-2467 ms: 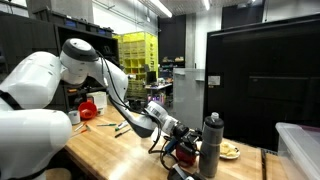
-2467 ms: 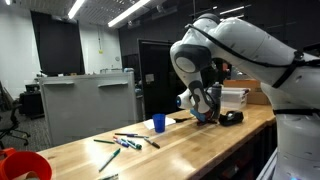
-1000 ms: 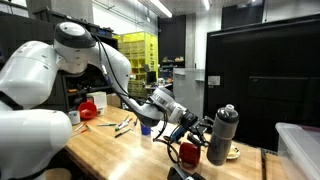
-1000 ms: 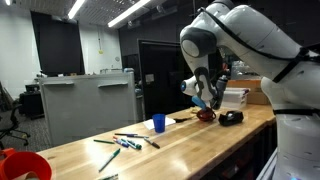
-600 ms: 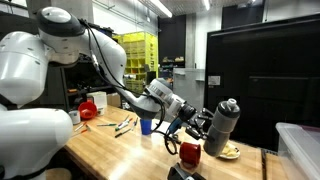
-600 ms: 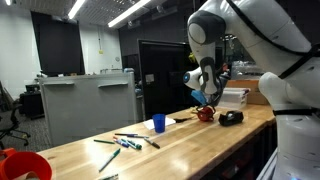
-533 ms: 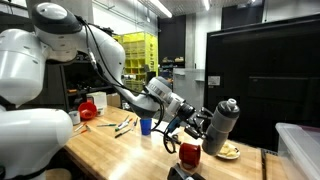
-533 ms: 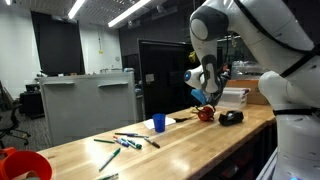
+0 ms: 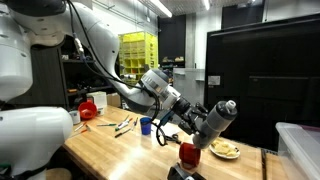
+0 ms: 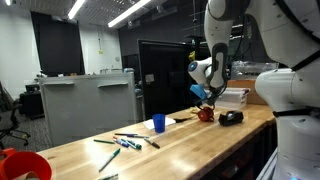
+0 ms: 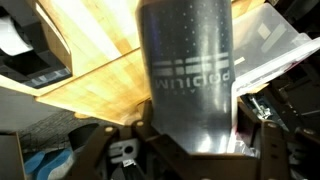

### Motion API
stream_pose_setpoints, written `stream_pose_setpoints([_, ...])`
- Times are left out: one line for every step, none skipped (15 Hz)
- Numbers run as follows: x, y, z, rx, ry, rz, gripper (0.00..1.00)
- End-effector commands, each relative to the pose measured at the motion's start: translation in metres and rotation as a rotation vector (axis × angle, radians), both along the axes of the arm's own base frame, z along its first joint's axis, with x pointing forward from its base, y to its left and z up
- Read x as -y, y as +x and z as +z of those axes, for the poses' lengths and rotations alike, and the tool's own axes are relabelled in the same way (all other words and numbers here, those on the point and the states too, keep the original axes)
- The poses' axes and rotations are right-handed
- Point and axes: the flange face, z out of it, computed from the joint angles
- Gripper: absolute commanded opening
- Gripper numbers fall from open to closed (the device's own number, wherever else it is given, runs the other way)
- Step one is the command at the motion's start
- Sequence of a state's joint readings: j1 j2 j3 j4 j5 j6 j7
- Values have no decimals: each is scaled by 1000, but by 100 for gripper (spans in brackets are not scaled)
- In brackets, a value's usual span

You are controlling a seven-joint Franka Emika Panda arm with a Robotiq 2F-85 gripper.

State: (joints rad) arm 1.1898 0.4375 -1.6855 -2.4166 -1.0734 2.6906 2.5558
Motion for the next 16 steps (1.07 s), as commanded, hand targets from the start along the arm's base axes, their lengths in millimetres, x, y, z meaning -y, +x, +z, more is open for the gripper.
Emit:
stream_pose_setpoints([-6,-6,13,17,48,60,53])
stream_pose_setpoints([-8,-8,15,22,62,84,53])
stream_pose_setpoints([-9,-11,19,28,78,119,53])
stream_pose_setpoints([-11,-14,22,38,95,156,53])
stream_pose_setpoints([-13,-17,27,51,110,191,53])
stream_pose_setpoints([-15,-20,31,61,123,219,53])
stream_pose_setpoints([-16,-24,35,70,136,253,53])
stream_pose_setpoints([-19,-27,37,76,149,281,53])
stream_pose_setpoints([-20,-30,40,81,161,316,53])
stream_pose_setpoints([-22,-33,41,85,174,347,53])
stream_pose_setpoints([-24,-36,42,86,184,379,53])
stream_pose_setpoints([-26,-39,42,86,198,413,53])
stream_pose_setpoints([-28,-41,42,84,208,440,53])
stream_pose_setpoints([-32,-42,41,82,219,463,53])
stream_pose_setpoints([-34,-43,39,78,231,486,53])
stream_pose_setpoints([-36,-44,38,74,242,509,53])
